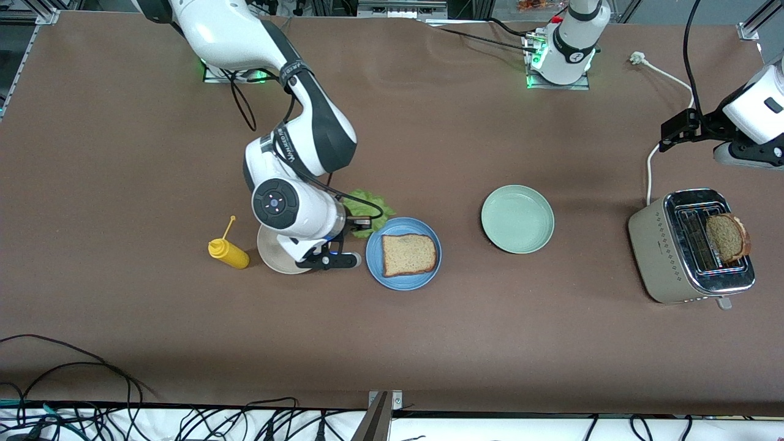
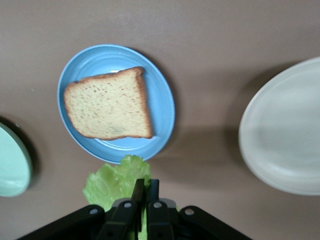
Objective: Make sandwich in blue plate with both arms
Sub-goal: 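Lower the lettuce onto the bread and open the right gripper, then move the right gripper back toward the yellow mustard bottle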
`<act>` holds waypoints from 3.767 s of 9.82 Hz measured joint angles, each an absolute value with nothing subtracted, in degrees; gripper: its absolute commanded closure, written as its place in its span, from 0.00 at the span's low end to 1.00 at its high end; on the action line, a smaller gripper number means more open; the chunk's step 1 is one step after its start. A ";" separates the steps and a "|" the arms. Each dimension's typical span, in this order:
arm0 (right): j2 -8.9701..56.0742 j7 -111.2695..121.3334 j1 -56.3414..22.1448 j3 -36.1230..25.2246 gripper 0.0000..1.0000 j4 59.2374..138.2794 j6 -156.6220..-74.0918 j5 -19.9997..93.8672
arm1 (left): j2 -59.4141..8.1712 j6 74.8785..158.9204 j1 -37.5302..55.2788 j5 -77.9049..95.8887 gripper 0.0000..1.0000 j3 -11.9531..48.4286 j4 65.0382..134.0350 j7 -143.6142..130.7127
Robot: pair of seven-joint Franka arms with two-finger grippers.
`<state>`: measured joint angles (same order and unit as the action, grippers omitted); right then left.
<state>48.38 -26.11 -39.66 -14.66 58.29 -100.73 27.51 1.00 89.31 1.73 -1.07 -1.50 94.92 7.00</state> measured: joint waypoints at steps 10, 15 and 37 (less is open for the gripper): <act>61.26 -45.72 -44.56 -15.26 1.00 49.35 -117.03 30.39 | 0.10 90.98 1.76 -1.07 0.00 -2.79 94.94 8.08; 62.55 -33.05 -40.96 -15.27 1.00 49.78 -119.05 30.56 | 0.08 90.99 1.84 -1.07 0.00 -2.77 94.94 8.15; 37.68 36.74 -28.01 -21.82 0.00 68.44 -96.65 23.61 | -0.40 91.17 2.28 -1.87 0.00 -1.66 94.95 8.13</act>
<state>37.68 36.74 -28.01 -21.82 68.44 -96.65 23.61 -0.40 91.17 2.28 -1.87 -1.66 94.95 8.13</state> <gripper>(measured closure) 0.000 0.000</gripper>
